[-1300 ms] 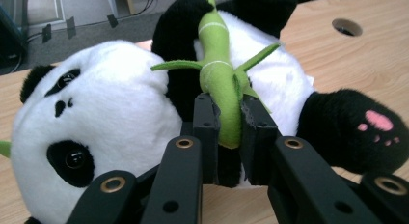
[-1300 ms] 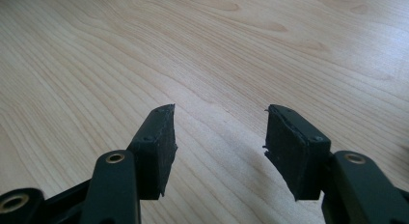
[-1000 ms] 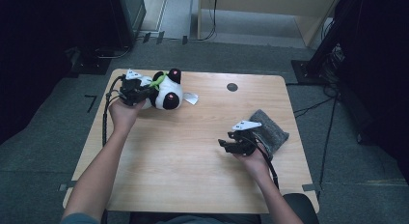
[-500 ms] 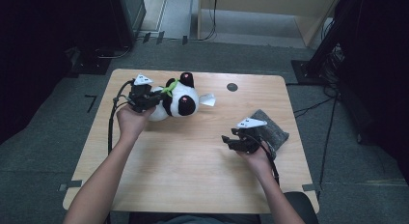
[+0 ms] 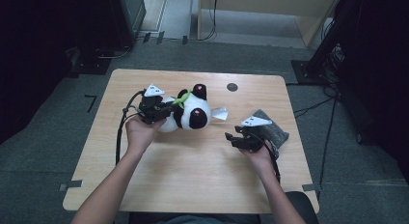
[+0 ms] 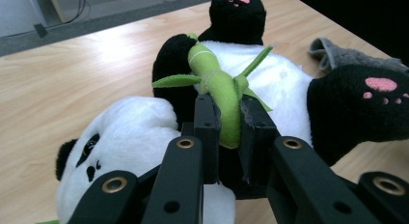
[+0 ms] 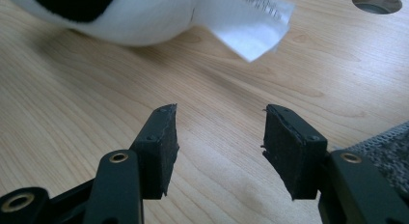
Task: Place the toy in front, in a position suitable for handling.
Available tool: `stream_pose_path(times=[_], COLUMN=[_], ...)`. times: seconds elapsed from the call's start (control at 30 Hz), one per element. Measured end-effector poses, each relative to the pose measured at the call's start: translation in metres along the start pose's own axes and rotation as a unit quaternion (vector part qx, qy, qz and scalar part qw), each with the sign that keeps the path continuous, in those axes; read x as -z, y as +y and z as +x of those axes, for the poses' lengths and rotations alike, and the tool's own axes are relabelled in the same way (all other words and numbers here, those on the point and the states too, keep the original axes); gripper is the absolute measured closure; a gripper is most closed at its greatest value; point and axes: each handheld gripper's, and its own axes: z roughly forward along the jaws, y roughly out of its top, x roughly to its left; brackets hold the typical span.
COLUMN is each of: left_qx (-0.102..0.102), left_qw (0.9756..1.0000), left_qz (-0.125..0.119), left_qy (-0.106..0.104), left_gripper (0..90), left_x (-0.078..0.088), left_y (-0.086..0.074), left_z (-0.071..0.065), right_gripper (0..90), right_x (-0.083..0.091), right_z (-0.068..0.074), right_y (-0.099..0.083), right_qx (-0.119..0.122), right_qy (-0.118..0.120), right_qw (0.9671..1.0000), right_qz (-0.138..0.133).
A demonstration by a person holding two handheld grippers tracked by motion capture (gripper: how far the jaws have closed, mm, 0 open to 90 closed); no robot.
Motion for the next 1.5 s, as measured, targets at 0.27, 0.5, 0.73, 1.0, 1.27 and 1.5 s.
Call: stream_pose_path(times=[0.27,0.5,0.73,1.0,1.27,1.5], left_qx=[-0.013,0.001,0.003,0.002,-0.002,0.011], left_qw=[0.9998,0.9995,0.9990,0.9983,0.9981,0.9979], left_qz=[-0.001,0.002,-0.001,-0.010,-0.016,-0.025], left_qy=[-0.013,-0.032,-0.044,-0.057,-0.059,-0.059], left_gripper=[79.6,78.4,65.3,42.0,31.9,28.2], left_x=[0.001,-0.008,-0.012,-0.008,0.004,0.009], left_y=[-0.007,-0.017,-0.025,-0.030,-0.033,-0.041], left_z=[-0.026,-0.033,-0.034,-0.028,-0.015,-0.005], right_gripper=[45.1,45.3,44.5,36.9,32.8,31.8], right_x=[0.007,0.014,0.027,0.034,0.039,0.034], right_z=[-0.006,-0.013,-0.029,-0.047,-0.073,-0.093], right_y=[-0.002,-0.005,-0.009,-0.011,-0.013,-0.025], right_qx=[-0.008,-0.013,-0.032,-0.048,-0.061,-0.069], right_qy=[-0.011,-0.026,-0.058,-0.084,-0.110,-0.127], right_qw=[0.9999,0.9996,0.9974,0.9944,0.9909,0.9894], right_qz=[-0.001,-0.006,-0.030,-0.043,-0.048,-0.006])
